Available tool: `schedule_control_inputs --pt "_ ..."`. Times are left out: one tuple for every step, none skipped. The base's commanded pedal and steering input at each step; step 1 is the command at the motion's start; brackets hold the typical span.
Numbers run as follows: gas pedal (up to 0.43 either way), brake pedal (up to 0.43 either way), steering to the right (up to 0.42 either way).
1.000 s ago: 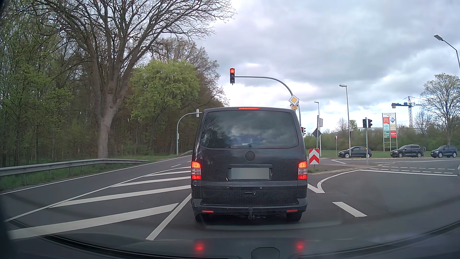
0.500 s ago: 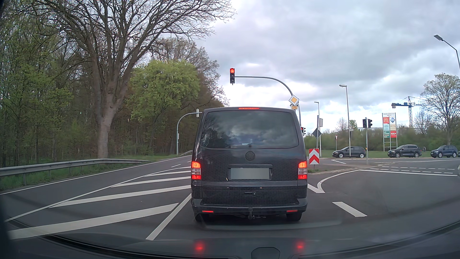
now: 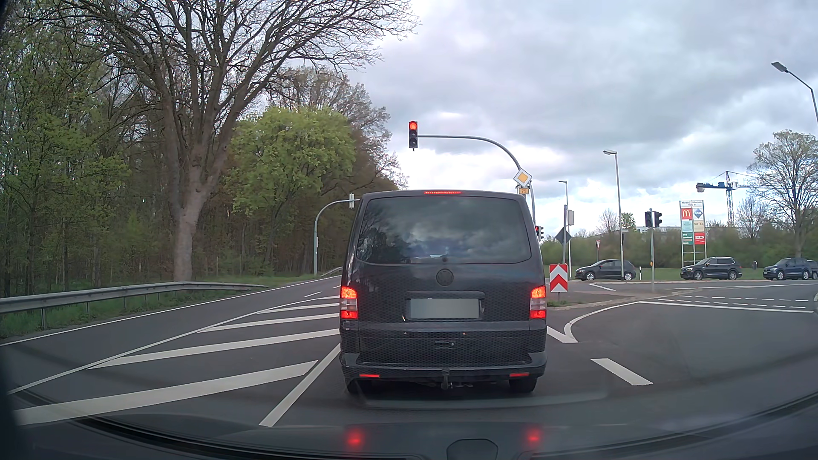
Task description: Follow the waypoints while adhering to traffic rules and regulations
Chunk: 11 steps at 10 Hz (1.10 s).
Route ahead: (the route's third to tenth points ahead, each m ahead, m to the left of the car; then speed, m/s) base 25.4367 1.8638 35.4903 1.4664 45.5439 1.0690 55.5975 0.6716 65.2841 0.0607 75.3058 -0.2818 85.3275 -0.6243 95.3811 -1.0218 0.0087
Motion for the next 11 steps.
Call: schedule_control_inputs --pt "0.000 0.195 -0.002" --pt "0.000 0.201 -0.001" --pt "0.000 0.195 -0.001" --pt "0.000 0.195 -0.001" --pt "0.000 0.201 -0.001" --pt "0.000 0.195 -0.001" --pt "0.000 0.195 -0.002" --pt "0.000 0.201 -0.001" --pt "0.000 0.195 -0.001" --pt "0.000 0.195 -0.001" --pt "0.000 0.195 -0.001"
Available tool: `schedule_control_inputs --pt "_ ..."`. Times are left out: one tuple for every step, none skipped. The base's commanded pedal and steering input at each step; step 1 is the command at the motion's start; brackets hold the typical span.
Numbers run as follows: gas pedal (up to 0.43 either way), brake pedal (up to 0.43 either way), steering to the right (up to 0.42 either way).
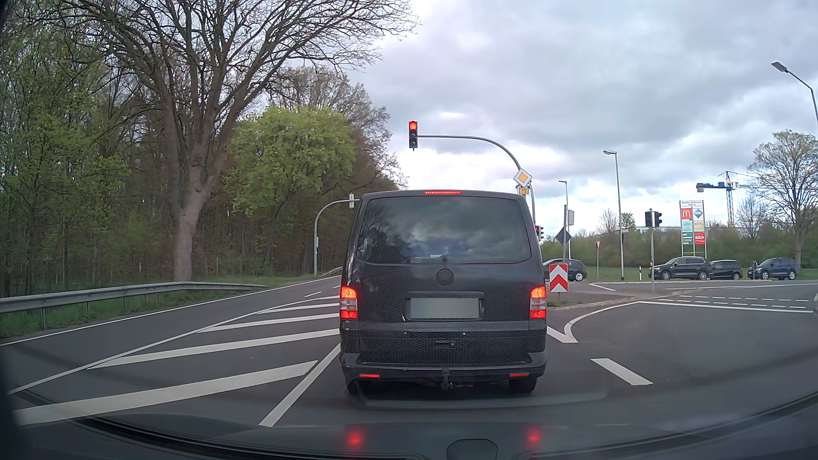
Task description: Follow the waypoints while adhering to traffic rules and regulations
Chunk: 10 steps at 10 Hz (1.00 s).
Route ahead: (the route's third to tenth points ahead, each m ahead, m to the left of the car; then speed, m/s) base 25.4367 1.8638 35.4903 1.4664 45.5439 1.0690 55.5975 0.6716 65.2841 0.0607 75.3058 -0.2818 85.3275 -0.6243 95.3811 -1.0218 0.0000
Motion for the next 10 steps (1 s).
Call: schedule_control_inputs --pt "0.000 0.201 -0.001" --pt "0.000 0.195 -0.001" --pt "0.000 0.201 -0.001" --pt "0.000 0.195 -0.001" --pt "0.000 0.201 -0.001" --pt "0.000 0.201 -0.001" --pt "0.000 0.195 -0.001" --pt "0.000 0.201 -0.001" --pt "0.000 0.201 -0.001" --pt "0.000 0.201 -0.001"
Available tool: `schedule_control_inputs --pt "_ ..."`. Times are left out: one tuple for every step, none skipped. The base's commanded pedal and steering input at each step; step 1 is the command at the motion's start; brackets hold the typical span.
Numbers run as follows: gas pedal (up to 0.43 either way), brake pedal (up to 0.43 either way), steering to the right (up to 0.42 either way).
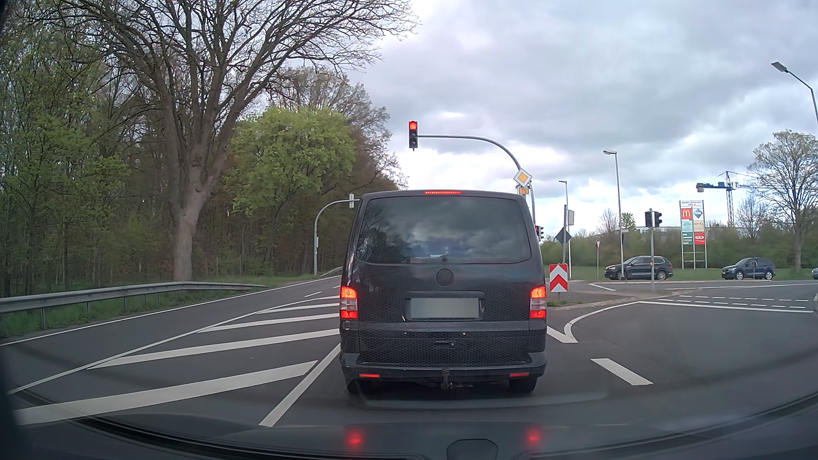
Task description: Follow the waypoints while adhering to traffic rules and regulations
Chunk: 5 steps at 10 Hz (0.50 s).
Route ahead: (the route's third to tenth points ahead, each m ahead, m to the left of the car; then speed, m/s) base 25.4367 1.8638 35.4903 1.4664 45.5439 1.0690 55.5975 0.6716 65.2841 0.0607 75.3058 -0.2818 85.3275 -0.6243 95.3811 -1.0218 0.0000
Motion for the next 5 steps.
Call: schedule_control_inputs --pt "0.000 0.195 -0.001" --pt "0.000 0.201 -0.002" --pt "0.000 0.201 -0.001" --pt "0.000 0.201 -0.001" --pt "0.000 0.201 -0.001"
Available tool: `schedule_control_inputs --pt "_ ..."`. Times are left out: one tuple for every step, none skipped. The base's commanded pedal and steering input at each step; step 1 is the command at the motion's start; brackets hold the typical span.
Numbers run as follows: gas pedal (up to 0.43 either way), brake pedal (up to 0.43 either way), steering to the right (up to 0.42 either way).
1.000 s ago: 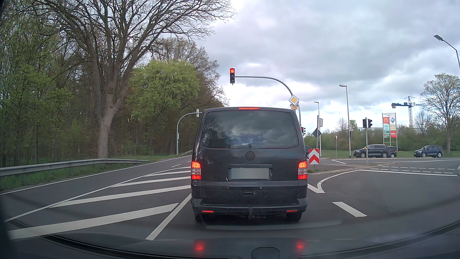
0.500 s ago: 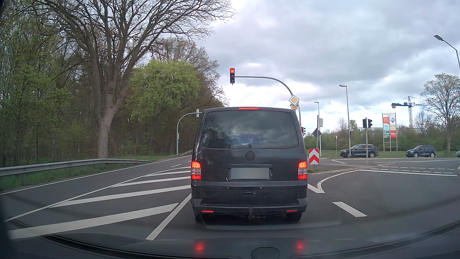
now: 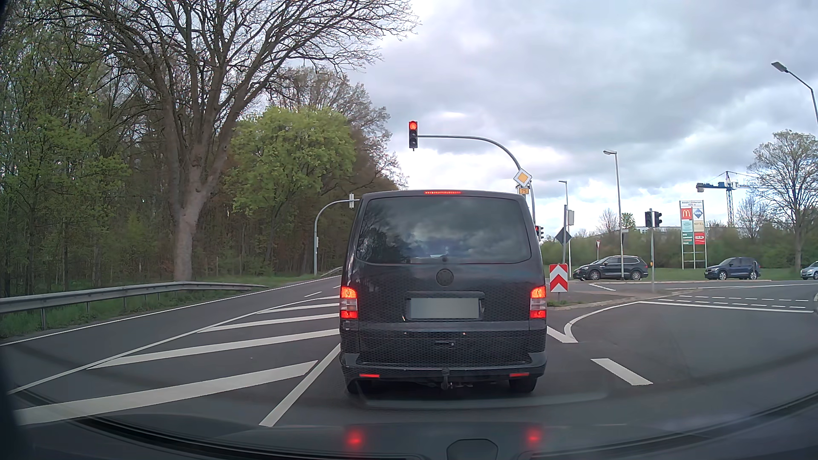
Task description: Follow the waypoints while adhering to traffic rules and regulations
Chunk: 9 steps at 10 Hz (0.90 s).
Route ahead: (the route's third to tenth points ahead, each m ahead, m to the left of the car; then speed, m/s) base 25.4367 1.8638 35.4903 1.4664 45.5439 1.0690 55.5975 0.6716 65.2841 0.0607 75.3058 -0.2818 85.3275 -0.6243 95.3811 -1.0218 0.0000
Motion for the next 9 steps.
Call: schedule_control_inputs --pt "0.000 0.201 -0.002" --pt "0.000 0.201 -0.002" --pt "0.000 0.201 -0.001" --pt "0.000 0.201 -0.001" --pt "0.000 0.201 -0.002" --pt "0.000 0.201 -0.002" --pt "0.000 0.201 -0.001" --pt "0.000 0.201 -0.002" --pt "0.000 0.201 -0.001"
